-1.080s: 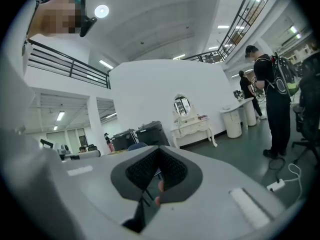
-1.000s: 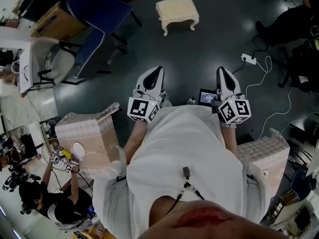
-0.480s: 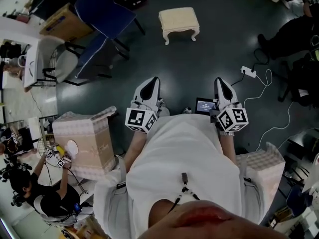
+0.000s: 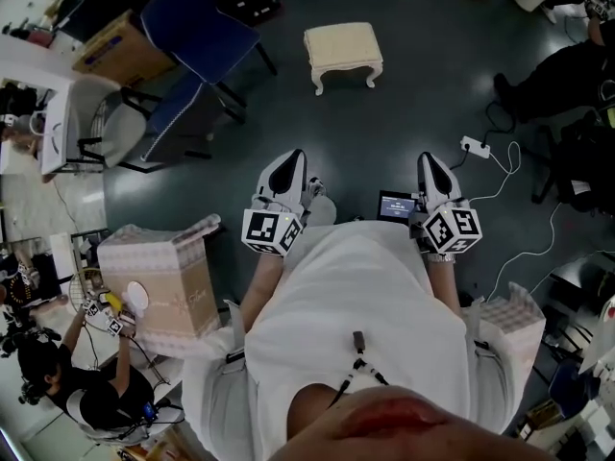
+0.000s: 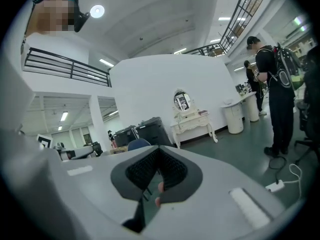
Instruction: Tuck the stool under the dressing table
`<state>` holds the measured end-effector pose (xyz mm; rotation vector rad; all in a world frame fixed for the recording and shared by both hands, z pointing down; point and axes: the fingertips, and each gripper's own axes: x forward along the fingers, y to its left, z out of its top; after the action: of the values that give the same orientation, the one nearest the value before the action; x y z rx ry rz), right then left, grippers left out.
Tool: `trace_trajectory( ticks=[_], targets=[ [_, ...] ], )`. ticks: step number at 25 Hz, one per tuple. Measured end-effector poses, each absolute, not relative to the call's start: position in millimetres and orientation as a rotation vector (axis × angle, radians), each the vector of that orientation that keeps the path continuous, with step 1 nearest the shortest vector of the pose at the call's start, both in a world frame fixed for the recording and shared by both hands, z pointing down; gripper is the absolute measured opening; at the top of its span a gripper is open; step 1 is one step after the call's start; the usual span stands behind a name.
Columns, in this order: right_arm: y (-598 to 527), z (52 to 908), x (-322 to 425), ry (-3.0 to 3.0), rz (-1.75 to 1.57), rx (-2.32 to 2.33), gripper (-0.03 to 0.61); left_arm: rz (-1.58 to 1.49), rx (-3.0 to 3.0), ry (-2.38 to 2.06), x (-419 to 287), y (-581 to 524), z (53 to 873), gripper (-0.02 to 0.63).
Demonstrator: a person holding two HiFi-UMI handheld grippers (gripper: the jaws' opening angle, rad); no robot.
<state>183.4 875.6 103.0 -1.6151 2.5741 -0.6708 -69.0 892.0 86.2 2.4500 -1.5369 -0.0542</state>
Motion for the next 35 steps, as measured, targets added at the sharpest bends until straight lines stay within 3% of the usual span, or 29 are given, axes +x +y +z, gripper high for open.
trace_trajectory(
  ticks=[21, 35],
  targets=[
    [723.8, 102.9, 129.1, 2.501, -0.648, -1.757, 0.008, -0.100, 2.516, -1.395, -138.9, 720.9, 97.6, 0.006],
    [530.8, 120.2, 191.9, 2.650, -0.668, -1.636, 0.008, -0.068, 2.411, -1.579, -82.9, 571.8, 106.5, 0.008]
  ],
)
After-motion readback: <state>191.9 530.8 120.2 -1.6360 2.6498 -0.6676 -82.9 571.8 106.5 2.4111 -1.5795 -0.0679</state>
